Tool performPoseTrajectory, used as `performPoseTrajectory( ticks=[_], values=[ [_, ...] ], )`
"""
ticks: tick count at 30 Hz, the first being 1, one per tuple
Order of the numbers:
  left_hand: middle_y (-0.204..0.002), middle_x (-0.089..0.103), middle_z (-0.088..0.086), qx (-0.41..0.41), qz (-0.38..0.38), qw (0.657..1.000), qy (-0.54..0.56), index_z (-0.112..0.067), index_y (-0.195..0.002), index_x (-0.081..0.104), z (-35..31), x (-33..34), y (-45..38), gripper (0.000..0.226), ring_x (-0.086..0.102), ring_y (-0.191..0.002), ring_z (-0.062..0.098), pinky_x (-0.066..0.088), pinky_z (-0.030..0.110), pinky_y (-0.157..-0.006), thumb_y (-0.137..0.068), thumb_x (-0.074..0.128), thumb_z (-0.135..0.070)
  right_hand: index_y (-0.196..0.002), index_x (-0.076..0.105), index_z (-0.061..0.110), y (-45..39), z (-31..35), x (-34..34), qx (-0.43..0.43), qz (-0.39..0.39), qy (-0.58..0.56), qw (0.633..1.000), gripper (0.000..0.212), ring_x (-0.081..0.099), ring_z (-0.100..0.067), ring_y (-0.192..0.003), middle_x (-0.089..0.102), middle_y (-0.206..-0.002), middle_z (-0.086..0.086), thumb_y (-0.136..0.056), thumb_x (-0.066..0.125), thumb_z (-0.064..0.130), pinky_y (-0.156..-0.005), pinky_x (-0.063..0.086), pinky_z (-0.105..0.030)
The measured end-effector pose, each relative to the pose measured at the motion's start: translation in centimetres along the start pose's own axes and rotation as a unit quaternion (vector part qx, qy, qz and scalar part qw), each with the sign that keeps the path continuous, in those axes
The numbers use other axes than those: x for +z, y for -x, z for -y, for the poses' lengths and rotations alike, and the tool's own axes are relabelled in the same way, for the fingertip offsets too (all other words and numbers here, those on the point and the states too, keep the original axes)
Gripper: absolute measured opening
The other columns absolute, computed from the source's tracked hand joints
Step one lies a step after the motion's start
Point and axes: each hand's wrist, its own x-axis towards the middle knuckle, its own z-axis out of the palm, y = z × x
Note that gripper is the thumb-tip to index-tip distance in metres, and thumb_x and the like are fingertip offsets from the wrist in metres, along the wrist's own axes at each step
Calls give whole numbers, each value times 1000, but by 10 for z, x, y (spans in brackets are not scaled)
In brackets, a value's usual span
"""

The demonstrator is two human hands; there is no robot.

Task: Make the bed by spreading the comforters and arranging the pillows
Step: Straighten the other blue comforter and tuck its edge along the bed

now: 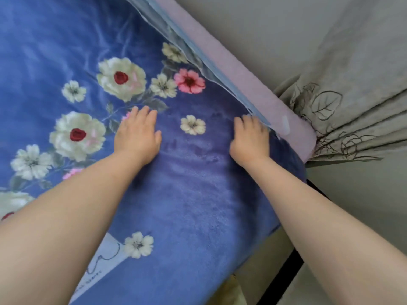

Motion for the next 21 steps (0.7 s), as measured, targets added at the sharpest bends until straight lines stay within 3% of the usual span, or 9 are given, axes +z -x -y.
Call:
performPoseTrajectory(
  ticks=[4, 10, 13, 16, 19, 21],
  values=[
    [-157, 19, 13, -45, -44, 998, 22, -10, -147, 25, 30, 4, -18, 54, 11, -146, 31, 16, 45, -116, -97, 39, -23, -145, 22, 16, -27, 73, 6, -96, 15, -49, 994, 53, 4, -25, -146, 15, -157, -4, -94, 35, 23, -116, 8, -50],
    [-160, 7, 9, -67, -81, 993, 45, -21, -150, 16, 66, 29, -45, 57, 1, -149, 25, 3, 41, -119, -98, 33, -35, -148, 14, 24, -59, 120, 35, -162, 26, -26, 986, 54, -4, -23, -147, 5, -159, 1, -97, 30, 35, -116, -3, -52],
    [-160, 5, 7, -62, -79, 994, 50, -18, -150, 13, 76, 43, -58, 64, 0, -149, 23, -1, 40, -119, -94, 25, -46, -144, 28, 22, -67, 122, 58, -159, -11, -13, 987, 56, 12, -27, -146, 19, -157, -3, -92, 22, 42, -115, 2, -55],
    [-160, 10, 6, -53, -92, 993, 53, -16, -150, 17, 78, 53, -64, 85, 4, -149, 23, 0, 40, -119, -75, 1, -54, -126, 57, 15, -70, 124, 70, -164, -100, -5, 981, 56, 49, -35, -127, 56, -135, -11, -83, 32, 39, -103, 28, -63],
    [-159, 15, 6, -53, -98, 992, 56, -15, -149, 22, 79, 57, -68, 88, 9, -149, 22, 1, 40, -119, -72, -1, -52, -118, 63, 14, -73, 126, 72, -163, -138, 15, 977, 51, 58, -34, -118, 64, -126, -11, -80, 37, 38, -98, 36, -62],
    [-158, 21, 8, -50, -105, 992, 58, -13, -147, 28, 79, 57, -68, 85, 13, -148, 24, 3, 41, -119, -75, 2, -51, -118, 63, 15, -74, 123, 73, -166, -165, 11, 972, 50, 58, -34, -117, 63, -126, -10, -80, 39, 37, -105, 32, -56]
  ],
)
